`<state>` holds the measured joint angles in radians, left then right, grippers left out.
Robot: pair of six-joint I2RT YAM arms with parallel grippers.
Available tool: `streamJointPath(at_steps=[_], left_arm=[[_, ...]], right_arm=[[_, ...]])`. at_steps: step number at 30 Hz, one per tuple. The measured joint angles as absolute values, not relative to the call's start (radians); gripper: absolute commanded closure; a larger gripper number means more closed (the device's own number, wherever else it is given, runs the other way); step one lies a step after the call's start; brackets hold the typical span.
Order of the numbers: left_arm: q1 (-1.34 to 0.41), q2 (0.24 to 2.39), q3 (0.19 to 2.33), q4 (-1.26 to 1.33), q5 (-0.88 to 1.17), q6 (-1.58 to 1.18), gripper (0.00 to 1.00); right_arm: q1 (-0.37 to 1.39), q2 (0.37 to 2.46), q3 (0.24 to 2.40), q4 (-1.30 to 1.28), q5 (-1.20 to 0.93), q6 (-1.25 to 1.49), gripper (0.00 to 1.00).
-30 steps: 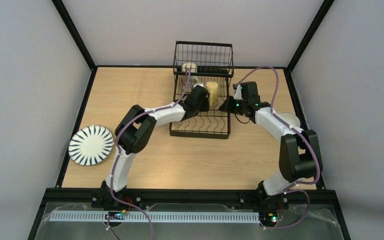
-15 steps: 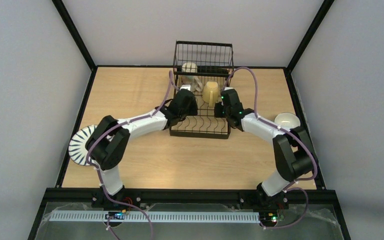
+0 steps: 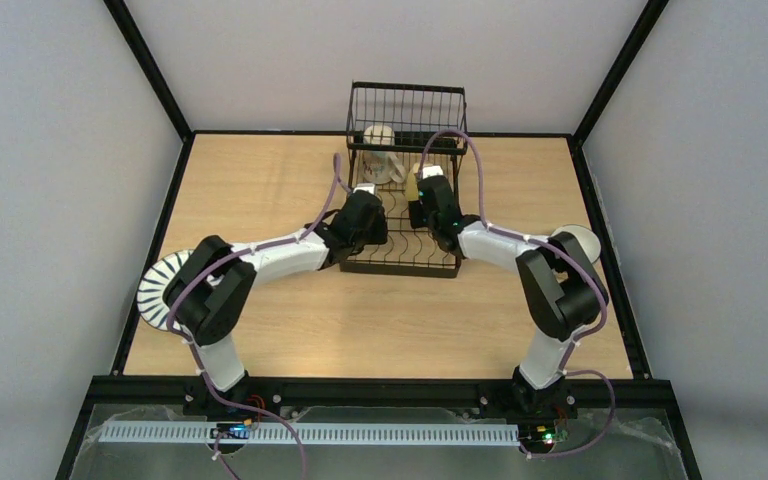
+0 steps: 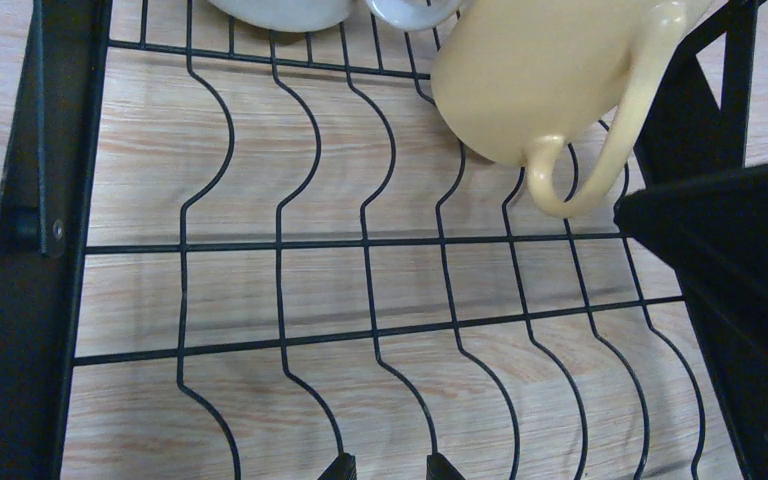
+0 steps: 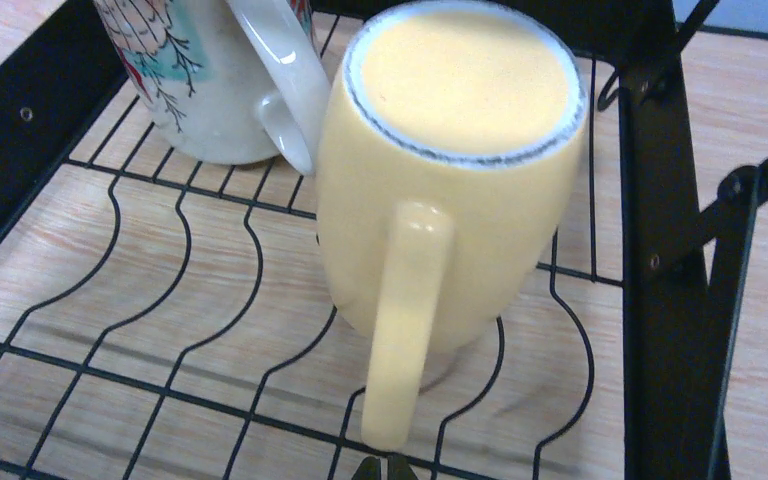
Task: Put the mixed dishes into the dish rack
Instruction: Adjust the cup in the dish rack.
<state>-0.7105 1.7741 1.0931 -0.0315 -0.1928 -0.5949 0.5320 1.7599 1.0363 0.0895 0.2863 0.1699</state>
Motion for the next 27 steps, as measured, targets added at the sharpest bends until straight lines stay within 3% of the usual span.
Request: streamJointPath(at_steps=[27], left_arm=[[-0.710,1.761,1.045,0.009,-0.175,-0.591,0.62]], right_arm=[[0.537,1.980,1.221,0.132,0.356,0.108,1.00]])
